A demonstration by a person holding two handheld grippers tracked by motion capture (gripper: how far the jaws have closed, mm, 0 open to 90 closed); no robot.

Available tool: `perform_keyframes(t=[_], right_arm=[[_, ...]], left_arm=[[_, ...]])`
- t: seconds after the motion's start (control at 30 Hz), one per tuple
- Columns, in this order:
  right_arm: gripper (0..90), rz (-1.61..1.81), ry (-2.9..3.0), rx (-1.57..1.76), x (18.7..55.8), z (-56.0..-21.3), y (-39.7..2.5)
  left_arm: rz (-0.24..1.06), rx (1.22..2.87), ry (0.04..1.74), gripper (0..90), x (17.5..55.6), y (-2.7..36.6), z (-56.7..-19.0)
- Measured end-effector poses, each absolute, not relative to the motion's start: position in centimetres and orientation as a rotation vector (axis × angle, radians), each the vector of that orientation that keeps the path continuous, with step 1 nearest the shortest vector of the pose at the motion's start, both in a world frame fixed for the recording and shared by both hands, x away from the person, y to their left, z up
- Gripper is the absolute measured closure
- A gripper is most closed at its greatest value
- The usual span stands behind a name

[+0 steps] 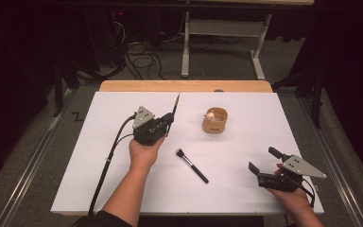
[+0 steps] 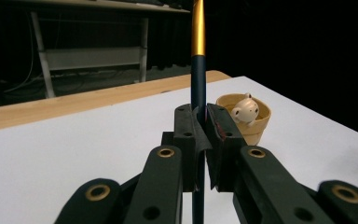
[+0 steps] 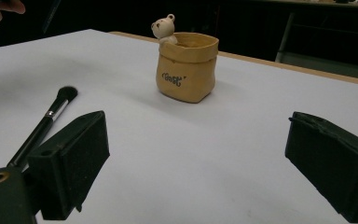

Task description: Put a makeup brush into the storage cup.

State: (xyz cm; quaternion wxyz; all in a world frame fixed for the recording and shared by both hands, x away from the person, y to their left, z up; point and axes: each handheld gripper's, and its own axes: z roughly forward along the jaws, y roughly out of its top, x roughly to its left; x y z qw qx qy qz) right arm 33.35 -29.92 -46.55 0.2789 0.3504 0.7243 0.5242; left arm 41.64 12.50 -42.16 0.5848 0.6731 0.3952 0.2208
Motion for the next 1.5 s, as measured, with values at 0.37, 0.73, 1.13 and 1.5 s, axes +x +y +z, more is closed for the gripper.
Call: perform_keyframes(t=[0.37,0.73,1.13,1.5], right_arm=[[6.6,1.409,1.943,0.936,33.3,-46.5,-29.9],[6.6,1.419,1.933,0.944,33.4,-46.4,-29.9],[6.7,1.428,1.934,0.94,33.4,-46.4,-30.0],[6.7,1.439,1.933,0.949,33.4,-46.4,-30.0]], left_arm=[[0.497,1.56,0.882,83.4,42.2,11.0,-42.1],[0.466,1.555,0.842,83.4,42.9,7.7,-41.9],[0.447,1.541,0.81,83.4,44.2,4.2,-41.2],[0.43,1.535,0.813,83.4,45.5,2.3,-41.8]])
